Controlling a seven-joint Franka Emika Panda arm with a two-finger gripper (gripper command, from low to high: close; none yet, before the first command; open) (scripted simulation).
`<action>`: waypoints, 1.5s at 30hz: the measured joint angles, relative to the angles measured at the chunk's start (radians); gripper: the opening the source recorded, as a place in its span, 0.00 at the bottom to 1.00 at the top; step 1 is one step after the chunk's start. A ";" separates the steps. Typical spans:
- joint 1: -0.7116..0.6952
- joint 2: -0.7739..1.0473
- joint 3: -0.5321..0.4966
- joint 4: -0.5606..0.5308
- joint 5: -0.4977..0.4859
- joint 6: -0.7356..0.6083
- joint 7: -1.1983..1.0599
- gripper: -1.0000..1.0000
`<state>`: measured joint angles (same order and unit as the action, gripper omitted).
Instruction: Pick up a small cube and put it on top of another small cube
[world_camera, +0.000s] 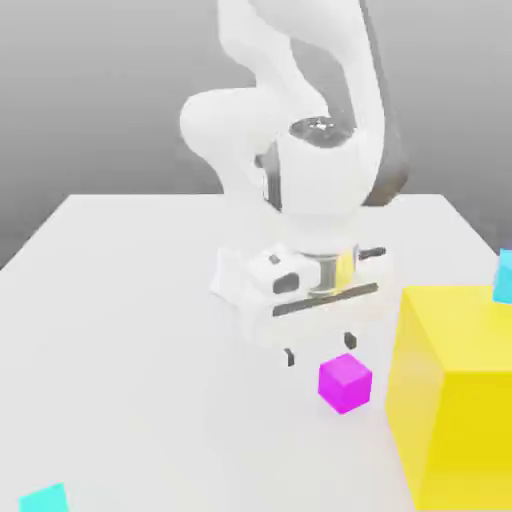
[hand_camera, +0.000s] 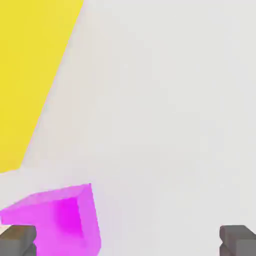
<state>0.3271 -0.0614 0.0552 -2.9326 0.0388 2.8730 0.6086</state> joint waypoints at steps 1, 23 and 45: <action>0.011 0.023 0.008 0.000 -0.014 0.023 0.009 0.50; 0.047 0.055 -0.024 0.002 -0.035 0.052 0.025 0.00; 0.057 -0.033 -0.045 0.603 -0.111 -0.606 -0.510 0.00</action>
<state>0.3844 -0.0947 0.0100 -2.3291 -0.0727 2.2671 0.0983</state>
